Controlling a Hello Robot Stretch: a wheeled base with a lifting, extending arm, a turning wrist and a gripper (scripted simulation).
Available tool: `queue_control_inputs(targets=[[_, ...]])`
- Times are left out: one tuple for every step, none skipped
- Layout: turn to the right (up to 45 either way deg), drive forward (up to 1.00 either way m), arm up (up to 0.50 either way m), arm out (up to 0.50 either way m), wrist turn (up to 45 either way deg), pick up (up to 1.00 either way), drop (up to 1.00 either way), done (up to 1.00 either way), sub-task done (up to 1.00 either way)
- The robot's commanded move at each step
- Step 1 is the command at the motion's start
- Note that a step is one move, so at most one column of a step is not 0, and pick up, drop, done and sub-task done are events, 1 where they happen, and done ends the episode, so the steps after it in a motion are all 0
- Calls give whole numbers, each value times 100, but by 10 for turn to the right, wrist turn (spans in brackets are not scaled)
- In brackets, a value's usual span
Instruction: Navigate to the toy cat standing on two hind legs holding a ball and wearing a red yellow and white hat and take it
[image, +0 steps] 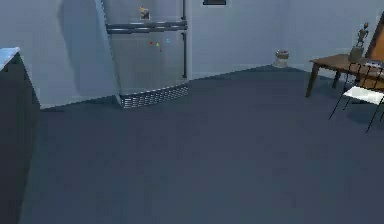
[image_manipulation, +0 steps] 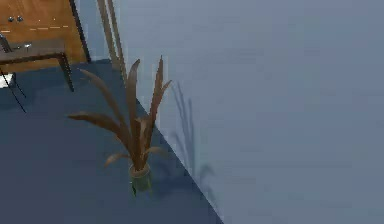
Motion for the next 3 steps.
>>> queue_control_inputs(targets=[[150,0,0,0,0,0,0,0,0],[0,95,0,0,0,0,0,0,0],[450,0,0,0,0,0,0,0,0]])
